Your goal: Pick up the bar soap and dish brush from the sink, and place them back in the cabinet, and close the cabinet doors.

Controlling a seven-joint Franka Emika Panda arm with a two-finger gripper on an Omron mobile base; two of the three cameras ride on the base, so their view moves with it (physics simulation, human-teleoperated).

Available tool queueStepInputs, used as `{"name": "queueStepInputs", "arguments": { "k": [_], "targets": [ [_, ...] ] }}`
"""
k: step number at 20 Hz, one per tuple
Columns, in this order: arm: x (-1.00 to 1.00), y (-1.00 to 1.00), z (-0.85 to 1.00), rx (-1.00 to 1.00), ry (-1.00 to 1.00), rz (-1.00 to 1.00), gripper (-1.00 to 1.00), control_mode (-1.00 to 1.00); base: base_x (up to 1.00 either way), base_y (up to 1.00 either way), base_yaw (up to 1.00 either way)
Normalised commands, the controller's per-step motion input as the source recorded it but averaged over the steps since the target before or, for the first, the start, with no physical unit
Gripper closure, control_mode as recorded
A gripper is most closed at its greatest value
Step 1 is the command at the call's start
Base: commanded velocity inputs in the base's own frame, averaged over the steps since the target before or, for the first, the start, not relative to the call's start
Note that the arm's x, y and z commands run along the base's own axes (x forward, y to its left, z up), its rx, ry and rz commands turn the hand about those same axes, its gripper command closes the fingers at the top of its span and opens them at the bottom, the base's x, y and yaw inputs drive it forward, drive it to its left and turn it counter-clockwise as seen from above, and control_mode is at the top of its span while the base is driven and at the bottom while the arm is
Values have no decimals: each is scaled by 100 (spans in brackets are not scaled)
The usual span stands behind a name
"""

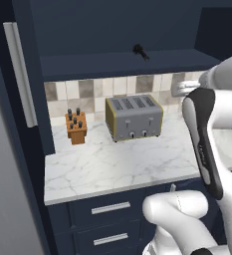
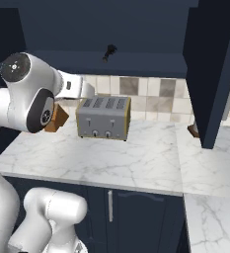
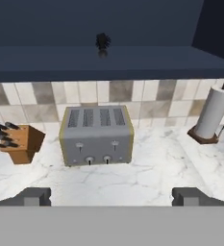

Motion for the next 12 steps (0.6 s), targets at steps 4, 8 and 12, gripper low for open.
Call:
{"name": "queueStepInputs", "arguments": {
  "k": [4,8,12],
  "targets": [
    [-64,0,0,0,10,0,-100,-100,0,0,0],
    [-64,0,0,0,12,0,-100,-100,0,0,0],
    [-49,0,0,0,16,0,-100,-100,0,0,0]
  ]
}}
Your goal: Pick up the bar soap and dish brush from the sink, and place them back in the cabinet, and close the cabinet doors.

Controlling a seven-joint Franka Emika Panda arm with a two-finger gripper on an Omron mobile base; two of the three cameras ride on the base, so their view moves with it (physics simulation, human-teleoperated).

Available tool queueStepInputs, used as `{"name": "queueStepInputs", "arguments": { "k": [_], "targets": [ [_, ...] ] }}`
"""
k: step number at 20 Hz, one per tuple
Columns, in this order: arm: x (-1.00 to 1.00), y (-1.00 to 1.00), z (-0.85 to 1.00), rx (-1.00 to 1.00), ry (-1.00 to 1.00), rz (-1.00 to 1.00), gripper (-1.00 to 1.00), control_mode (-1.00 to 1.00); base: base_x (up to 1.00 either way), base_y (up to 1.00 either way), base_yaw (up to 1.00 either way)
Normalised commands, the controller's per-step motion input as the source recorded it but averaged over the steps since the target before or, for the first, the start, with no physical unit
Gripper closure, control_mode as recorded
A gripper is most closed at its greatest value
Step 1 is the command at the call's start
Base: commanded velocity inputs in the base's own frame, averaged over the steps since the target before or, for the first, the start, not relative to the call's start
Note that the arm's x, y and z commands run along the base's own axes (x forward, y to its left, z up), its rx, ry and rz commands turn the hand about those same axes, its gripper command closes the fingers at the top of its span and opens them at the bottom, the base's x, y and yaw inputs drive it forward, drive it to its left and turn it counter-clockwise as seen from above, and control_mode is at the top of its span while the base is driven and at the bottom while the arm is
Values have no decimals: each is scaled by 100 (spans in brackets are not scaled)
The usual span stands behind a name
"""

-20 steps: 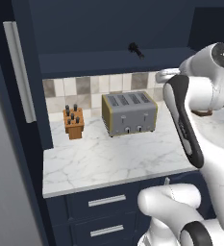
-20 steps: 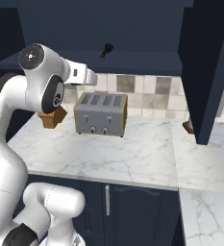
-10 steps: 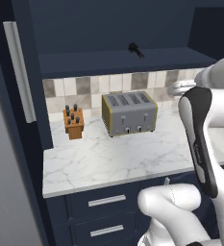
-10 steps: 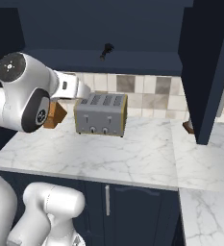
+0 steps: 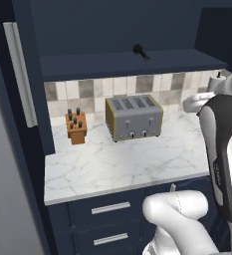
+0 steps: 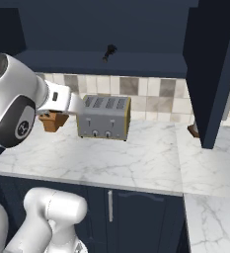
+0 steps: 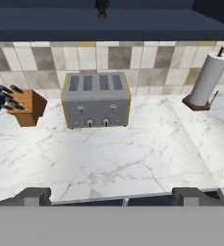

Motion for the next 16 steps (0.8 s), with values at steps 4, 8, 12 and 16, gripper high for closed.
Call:
{"name": "queueStepInputs", "arguments": {
  "k": [4,8,12,16],
  "targets": [
    [-46,0,-3,0,11,0,-100,-100,0,0,0],
    [-42,0,-12,0,4,0,-100,100,-15,0,0],
    [0,0,0,0,0,0,-100,100,-79,0,0],
    [0,0,0,0,0,0,-100,100,-99,0,-2]
  ]
}}
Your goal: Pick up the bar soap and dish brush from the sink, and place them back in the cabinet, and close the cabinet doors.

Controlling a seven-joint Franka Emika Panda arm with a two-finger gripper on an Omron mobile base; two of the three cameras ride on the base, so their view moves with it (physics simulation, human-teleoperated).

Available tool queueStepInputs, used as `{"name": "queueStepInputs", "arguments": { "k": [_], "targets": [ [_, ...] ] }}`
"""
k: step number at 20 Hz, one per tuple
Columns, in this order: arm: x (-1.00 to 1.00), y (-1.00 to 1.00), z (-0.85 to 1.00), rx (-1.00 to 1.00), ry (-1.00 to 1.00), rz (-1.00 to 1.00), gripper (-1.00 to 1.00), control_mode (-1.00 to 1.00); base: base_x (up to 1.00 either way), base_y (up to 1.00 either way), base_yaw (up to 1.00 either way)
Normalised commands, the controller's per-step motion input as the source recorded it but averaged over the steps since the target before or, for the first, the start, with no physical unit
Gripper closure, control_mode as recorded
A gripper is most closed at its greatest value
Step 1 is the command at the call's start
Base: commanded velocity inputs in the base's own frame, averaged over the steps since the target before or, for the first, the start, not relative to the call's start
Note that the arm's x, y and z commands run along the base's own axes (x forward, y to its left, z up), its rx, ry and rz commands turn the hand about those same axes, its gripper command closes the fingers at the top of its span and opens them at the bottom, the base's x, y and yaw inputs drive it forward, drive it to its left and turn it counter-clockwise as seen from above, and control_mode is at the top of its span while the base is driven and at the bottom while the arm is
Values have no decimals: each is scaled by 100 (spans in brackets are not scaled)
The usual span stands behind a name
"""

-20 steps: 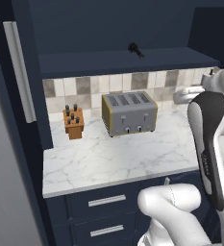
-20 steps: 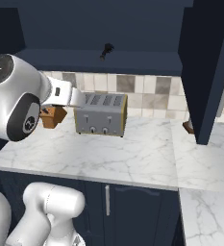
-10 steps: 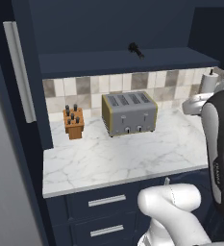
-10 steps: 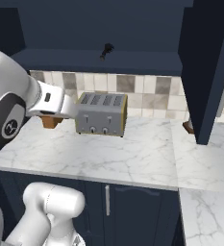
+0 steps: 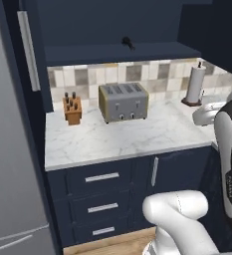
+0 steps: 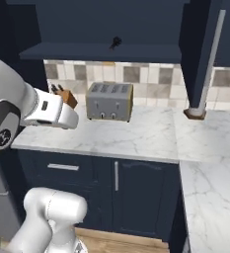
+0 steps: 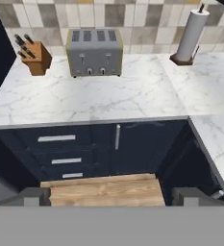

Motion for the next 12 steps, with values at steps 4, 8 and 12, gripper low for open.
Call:
{"name": "queueStepInputs", "arguments": {
  "k": [4,8,12],
  "targets": [
    [0,0,0,0,0,0,-100,100,-100,3,-8],
    [0,0,0,0,0,0,-100,100,-90,20,-20],
    [0,0,0,0,0,0,-100,100,-67,11,-36]
  ]
}}
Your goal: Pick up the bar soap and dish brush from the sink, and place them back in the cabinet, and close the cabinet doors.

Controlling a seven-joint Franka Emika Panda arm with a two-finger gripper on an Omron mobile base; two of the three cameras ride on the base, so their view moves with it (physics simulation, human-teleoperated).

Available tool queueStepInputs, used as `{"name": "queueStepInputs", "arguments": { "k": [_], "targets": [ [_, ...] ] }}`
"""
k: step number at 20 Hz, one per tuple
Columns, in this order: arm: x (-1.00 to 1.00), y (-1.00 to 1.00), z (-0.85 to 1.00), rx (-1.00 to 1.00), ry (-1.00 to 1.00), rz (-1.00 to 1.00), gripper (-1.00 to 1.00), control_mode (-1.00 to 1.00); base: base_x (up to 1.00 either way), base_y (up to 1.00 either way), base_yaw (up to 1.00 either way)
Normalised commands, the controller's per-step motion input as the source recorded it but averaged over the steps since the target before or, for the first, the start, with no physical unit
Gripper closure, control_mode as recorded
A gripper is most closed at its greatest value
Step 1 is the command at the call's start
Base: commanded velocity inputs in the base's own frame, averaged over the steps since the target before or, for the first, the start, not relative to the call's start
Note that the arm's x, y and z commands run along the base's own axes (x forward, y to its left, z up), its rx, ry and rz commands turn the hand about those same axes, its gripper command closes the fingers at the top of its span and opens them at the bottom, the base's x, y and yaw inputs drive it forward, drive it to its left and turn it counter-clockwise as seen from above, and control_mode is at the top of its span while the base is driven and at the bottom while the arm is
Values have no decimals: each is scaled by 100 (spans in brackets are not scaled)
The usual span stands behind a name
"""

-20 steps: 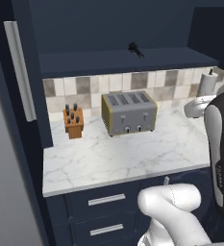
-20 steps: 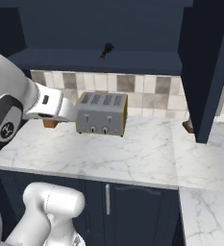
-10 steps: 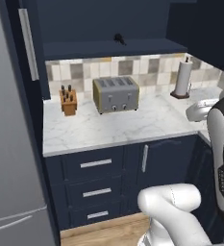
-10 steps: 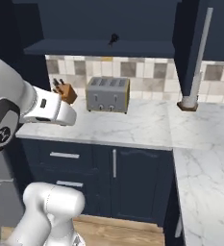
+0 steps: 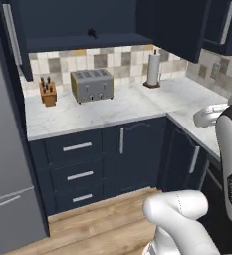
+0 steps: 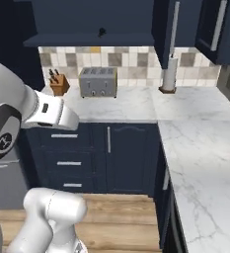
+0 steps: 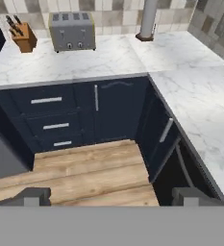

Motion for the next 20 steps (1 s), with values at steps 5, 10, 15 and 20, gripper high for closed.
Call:
{"name": "queueStepInputs", "arguments": {
  "k": [5,10,15,20],
  "targets": [
    [0,0,0,0,0,0,-100,100,-36,1,-54],
    [0,0,0,0,0,0,-100,100,-41,0,-58],
    [0,0,0,0,0,0,-100,100,-36,0,-62],
    [0,0,0,0,0,0,-100,100,-19,0,-62]
  ]
}}
